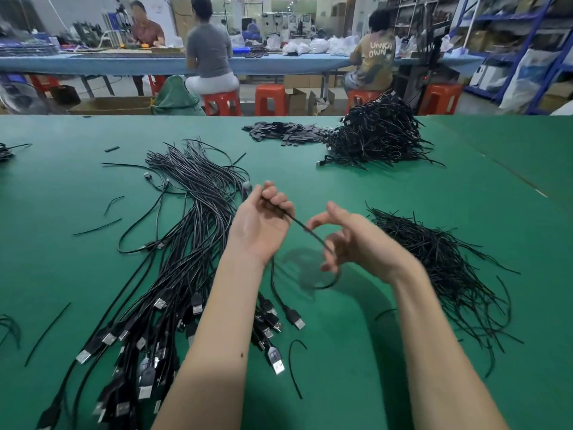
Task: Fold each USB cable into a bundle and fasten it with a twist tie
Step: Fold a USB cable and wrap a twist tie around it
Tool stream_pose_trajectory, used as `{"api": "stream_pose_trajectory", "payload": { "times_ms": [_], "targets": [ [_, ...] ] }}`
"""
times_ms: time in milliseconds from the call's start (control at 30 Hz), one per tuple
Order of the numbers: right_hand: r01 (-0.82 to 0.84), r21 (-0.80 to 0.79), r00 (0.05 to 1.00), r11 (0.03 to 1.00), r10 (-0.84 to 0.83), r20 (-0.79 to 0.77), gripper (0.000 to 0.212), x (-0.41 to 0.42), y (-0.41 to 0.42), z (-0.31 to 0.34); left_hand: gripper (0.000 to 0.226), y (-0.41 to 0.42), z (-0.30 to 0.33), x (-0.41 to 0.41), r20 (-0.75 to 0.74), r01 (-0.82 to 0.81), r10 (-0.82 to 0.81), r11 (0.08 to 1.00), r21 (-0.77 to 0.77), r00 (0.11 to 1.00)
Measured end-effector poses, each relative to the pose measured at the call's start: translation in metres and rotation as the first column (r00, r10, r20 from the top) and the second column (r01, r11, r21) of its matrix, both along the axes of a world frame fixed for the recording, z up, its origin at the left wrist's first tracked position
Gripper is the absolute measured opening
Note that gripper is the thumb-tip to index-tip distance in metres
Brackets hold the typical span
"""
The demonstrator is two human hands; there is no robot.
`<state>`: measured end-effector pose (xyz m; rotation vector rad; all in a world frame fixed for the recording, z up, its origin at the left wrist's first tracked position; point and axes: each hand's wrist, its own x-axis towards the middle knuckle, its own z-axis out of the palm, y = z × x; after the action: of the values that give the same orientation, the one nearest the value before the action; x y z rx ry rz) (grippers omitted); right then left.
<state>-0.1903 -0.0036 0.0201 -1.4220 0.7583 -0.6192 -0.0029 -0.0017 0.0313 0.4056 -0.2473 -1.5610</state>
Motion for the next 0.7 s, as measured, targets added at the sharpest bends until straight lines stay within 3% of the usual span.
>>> {"api": "stream_pose_trajectory", "payload": {
  "times_ms": [100, 200, 300, 400, 467, 567, 633, 700],
  "targets": [
    [-0.153, 0.065, 0.984, 0.986, 0.146, 0.105, 0.040, -0.031, -0.001, 0.010, 0.035, 0.002, -0.002, 0.014, -0.069, -0.020, 0.020, 1.000, 0.001, 0.997],
    [-0.149, 0.192, 0.987, 0.970, 0.157, -0.026, 0.027, -0.036, -0.002, -0.004, 0.035, 0.004, -0.002, 0.014, -0.019, -0.021, 0.021, 1.000, -0.013, 1.000],
    [0.046, 0.269, 0.960, 0.962, 0.032, -0.279, 0.024, -0.027, -0.006, -0.026, 0.042, 0.006, 0.000, 0.008, 0.132, -0.030, 0.035, 0.999, -0.036, 0.991],
    [0.405, 0.016, 0.838, 0.914, -0.364, -0.406, 0.022, -0.018, -0.020, -0.035, 0.051, 0.013, 0.000, 0.001, 0.430, 0.127, -0.071, 0.987, -0.102, 0.900],
    [0.572, -0.117, 0.775, 0.812, -0.581, -0.248, 0.014, -0.011, -0.024, -0.032, 0.057, 0.018, 0.000, -0.004, 0.674, 0.292, -0.147, 0.950, -0.107, 0.724],
    [0.634, 0.045, 0.762, 0.772, -0.634, 0.132, 0.008, -0.002, -0.019, -0.006, 0.059, 0.020, 0.000, -0.017, 0.885, 0.416, -0.213, 0.909, 0.024, 0.414],
    [0.592, 0.000, 0.786, 0.806, -0.577, 0.221, 0.011, 0.002, -0.012, 0.016, 0.055, 0.016, -0.003, -0.025, 0.906, 0.356, -0.196, 0.933, 0.055, 0.375],
    [0.473, -0.114, 0.868, 0.874, -0.440, 0.228, 0.009, 0.006, -0.003, 0.031, 0.050, 0.013, -0.003, -0.031, 0.904, 0.275, -0.120, 0.961, 0.003, 0.410]
  ]
}}
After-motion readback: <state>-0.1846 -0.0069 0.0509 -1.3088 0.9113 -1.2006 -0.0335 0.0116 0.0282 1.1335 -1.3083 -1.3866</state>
